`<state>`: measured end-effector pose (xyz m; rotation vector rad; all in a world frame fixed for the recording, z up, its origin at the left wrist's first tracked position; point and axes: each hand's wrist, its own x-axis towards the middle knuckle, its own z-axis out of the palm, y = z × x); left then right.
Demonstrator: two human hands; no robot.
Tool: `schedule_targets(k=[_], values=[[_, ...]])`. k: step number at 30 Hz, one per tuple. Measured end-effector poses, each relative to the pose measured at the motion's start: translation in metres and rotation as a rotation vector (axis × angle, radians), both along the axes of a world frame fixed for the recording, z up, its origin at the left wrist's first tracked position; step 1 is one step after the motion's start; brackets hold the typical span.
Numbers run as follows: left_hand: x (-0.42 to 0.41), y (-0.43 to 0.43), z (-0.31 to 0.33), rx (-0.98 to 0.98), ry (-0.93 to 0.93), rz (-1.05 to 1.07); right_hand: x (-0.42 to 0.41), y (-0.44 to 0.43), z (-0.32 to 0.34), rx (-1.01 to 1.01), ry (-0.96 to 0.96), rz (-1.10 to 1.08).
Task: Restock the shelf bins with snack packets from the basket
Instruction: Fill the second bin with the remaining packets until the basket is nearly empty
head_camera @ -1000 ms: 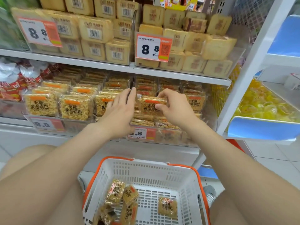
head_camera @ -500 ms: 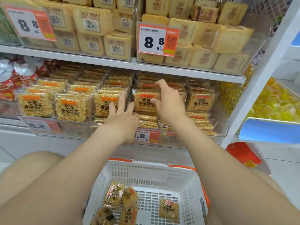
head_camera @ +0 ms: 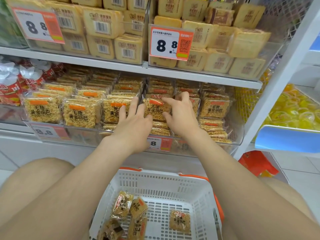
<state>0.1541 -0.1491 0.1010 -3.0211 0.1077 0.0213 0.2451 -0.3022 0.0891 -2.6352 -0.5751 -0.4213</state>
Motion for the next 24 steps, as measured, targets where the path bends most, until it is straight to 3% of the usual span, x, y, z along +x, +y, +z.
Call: schedule_targets(k=[4,7,10,15,19,24], values=[[-0.011,0.002,0.004,-0.076,-0.2,-0.013,-0.021,0.0,0.002,0.049,-0.217,0.034],[-0.02,0.002,0.004,-0.14,-0.232,-0.033,-0.043,-0.002,0.012,0.049,-0.134,0.126],[-0.032,0.006,0.001,-0.198,0.001,-0.024,-0.064,-0.007,0.008,-0.054,0.116,0.24],[-0.046,0.003,-0.034,-0.072,0.458,-0.107,-0.088,-0.02,-0.027,-0.36,0.574,0.369],[-0.05,-0.013,-0.081,-0.035,0.66,-0.156,-0.092,-0.023,-0.085,-0.506,0.725,0.37],[-0.062,-0.031,-0.133,0.144,0.809,-0.235,-0.1,-0.028,-0.156,-0.598,0.92,0.318]])
